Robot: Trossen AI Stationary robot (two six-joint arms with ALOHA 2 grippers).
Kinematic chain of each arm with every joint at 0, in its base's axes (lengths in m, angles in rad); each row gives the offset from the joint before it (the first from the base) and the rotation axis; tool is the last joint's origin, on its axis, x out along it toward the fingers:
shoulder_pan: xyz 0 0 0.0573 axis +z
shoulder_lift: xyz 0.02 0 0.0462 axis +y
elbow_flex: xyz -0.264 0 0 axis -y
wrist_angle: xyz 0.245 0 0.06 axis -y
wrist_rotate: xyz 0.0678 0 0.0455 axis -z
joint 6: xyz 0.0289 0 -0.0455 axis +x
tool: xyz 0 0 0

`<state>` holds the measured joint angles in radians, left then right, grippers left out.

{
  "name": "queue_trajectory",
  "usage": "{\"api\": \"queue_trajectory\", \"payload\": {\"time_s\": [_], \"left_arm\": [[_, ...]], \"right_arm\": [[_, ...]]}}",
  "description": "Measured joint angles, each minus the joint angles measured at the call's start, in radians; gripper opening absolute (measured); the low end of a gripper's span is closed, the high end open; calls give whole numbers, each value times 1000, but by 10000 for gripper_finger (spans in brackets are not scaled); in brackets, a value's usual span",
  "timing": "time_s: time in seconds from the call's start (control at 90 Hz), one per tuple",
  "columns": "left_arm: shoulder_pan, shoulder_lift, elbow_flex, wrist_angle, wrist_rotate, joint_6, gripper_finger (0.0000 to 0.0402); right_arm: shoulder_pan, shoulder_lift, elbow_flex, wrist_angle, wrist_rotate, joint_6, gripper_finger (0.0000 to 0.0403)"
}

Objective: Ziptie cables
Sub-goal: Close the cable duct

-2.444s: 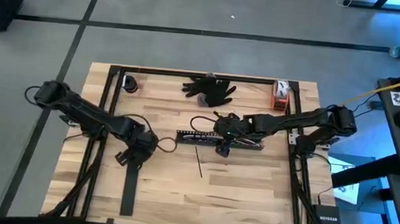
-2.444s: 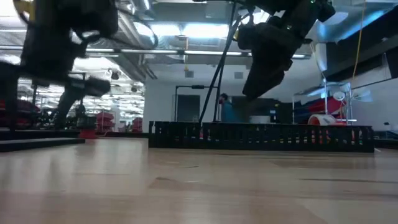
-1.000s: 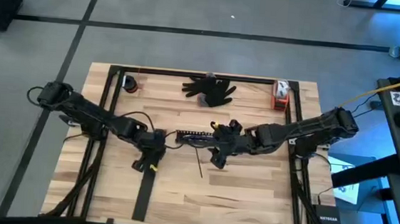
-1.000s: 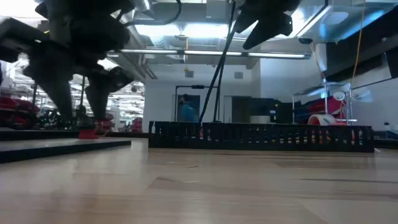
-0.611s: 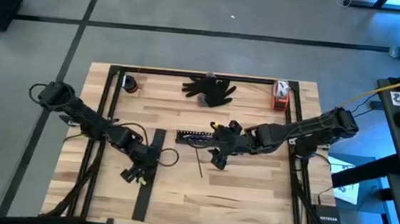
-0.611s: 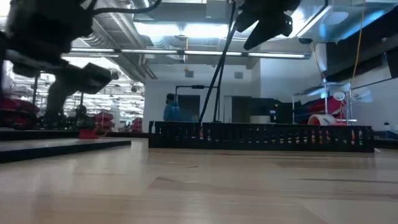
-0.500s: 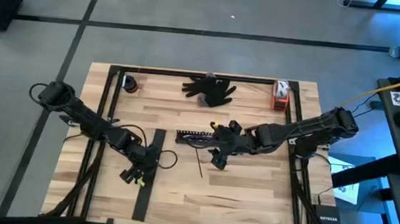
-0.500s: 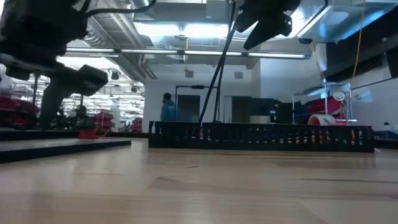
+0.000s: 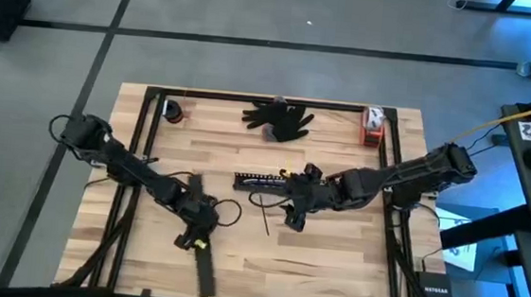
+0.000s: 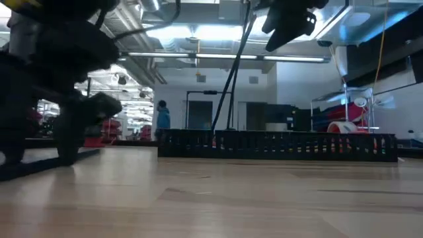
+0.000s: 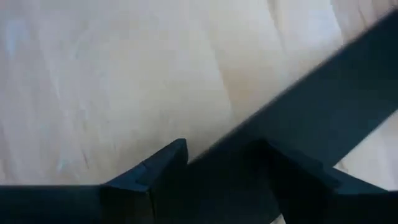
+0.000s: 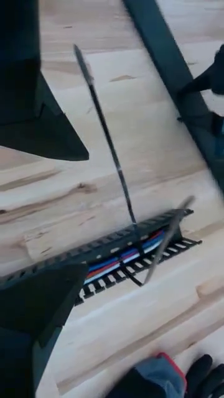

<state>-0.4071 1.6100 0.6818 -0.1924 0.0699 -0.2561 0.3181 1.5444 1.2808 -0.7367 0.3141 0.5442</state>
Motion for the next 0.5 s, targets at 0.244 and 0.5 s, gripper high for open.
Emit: {"api": "queue_trajectory", "payload": {"time_s": [0.244, 0.5], "left_arm": [[76, 2, -5, 125, -163, -436, 208], [114, -8, 15, 350, -278, -591, 208]], "right_arm": [[4, 0, 0, -3, 26, 6, 275], [12, 0, 0, -31, 33, 0, 275]]}}
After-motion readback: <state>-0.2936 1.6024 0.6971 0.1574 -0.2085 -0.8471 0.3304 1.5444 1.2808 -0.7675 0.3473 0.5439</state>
